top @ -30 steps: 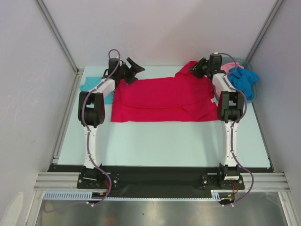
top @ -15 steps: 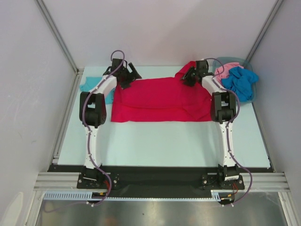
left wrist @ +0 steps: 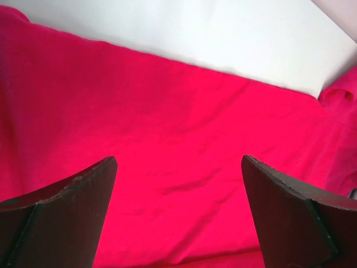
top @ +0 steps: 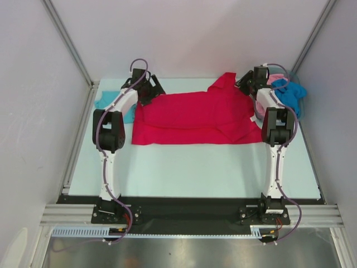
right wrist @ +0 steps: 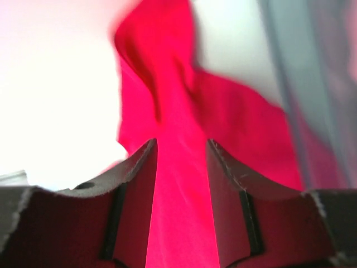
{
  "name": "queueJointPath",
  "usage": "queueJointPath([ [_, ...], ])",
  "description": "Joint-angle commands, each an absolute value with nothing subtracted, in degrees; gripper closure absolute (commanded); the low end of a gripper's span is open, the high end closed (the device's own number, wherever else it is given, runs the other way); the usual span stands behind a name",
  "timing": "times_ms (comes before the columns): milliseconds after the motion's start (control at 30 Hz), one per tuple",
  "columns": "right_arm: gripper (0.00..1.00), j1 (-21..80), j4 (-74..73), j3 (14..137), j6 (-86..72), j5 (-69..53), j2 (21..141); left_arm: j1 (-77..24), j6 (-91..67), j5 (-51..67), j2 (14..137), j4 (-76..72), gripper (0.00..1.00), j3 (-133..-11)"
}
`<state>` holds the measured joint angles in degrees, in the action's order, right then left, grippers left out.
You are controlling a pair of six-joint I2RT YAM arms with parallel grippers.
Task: Fold and stack the t-shirts
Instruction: Fold the tshirt
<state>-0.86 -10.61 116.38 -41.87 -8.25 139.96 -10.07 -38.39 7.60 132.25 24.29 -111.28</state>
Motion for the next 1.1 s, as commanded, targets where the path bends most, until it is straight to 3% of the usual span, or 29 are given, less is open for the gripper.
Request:
queueJointPath([
  [0,0.54,0.4,-5.1,123.7,-43.2,-15.0,145.2,-10.5,-36.4,6.2,126.5,23.6,0.00,-110.7],
  [200,0.53,1.1,-9.7,141.1,-44.6,-17.5,156.3,-10.7,-36.3,5.9,124.8,23.5,0.00,-108.7],
  [933,0.53,4.1,7.5,128.6,-47.4,-23.5,153.5,-12.0,-36.1,3.9,112.0,16.3,0.00,-88.3],
  [1067,0.61,4.6,9.6,125.2,-47.5,-23.3,152.1,-12.1,-35.9,3.6,111.4,16.0,0.00,-86.8],
])
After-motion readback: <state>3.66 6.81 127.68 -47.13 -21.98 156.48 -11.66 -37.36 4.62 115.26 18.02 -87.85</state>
